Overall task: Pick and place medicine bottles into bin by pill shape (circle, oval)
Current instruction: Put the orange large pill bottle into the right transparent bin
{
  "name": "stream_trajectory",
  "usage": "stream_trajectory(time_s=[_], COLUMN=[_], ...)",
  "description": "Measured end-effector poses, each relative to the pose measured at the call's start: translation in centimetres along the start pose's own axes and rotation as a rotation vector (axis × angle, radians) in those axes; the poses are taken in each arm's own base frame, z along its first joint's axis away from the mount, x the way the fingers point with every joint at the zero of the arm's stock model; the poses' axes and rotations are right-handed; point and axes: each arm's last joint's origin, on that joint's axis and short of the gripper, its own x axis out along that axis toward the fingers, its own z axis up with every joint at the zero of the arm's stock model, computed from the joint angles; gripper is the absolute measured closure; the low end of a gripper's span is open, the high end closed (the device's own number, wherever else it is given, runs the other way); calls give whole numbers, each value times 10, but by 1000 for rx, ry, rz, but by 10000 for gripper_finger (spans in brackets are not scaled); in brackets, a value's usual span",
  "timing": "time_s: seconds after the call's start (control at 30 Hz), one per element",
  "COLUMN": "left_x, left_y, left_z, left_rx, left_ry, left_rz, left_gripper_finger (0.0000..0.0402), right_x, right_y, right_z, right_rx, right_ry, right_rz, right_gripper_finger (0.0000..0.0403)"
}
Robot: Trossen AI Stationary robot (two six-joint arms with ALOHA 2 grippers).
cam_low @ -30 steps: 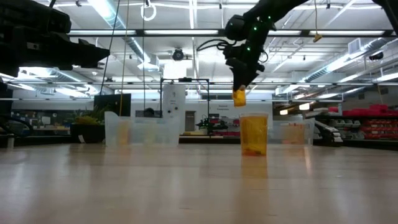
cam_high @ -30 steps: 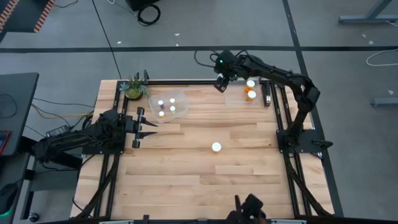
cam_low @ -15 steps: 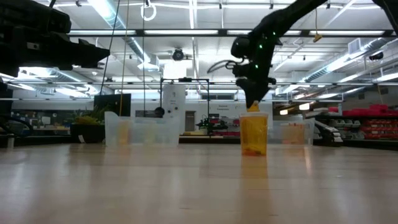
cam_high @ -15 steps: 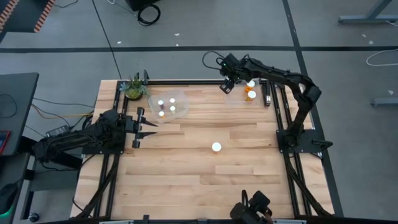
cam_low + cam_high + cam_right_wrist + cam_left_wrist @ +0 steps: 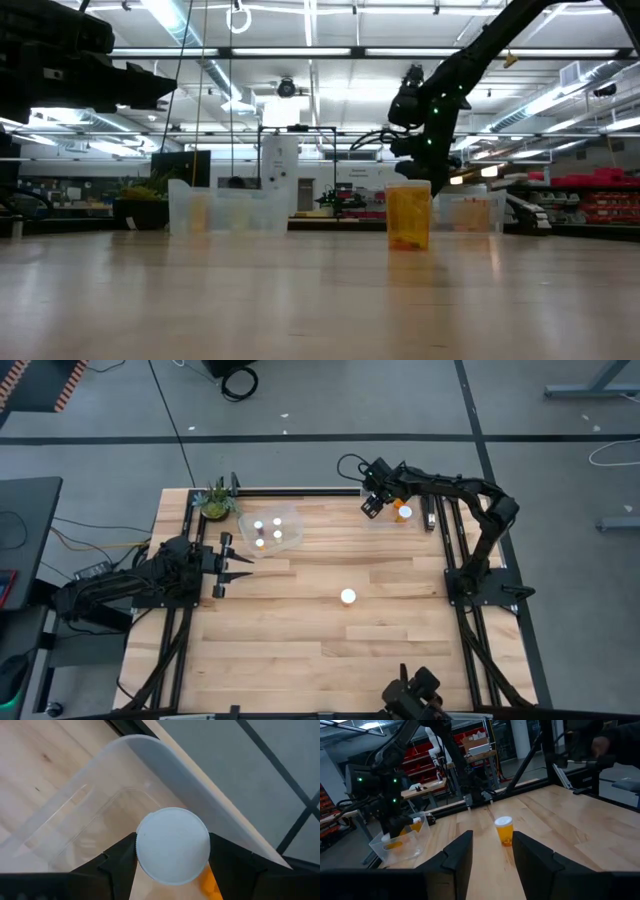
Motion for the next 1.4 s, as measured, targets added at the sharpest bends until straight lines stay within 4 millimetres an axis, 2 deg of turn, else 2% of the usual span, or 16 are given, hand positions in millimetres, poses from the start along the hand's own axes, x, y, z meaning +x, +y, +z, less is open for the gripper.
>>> stream_trajectory(time_s=[1.0,1.4], left_x=[0,0], left_y=[0,0], left_z=[0,0], left_rx=[0,0], left_ry=[0,0], left_rz=[0,0], left_gripper_finger=[264,253], right_x=[1,1], right_y=[1,1], right_z=[0,0], right_rx=[-30,-45], right_ry=[-10,-11], right_rz=[6,6], right_gripper_finger=[162,161])
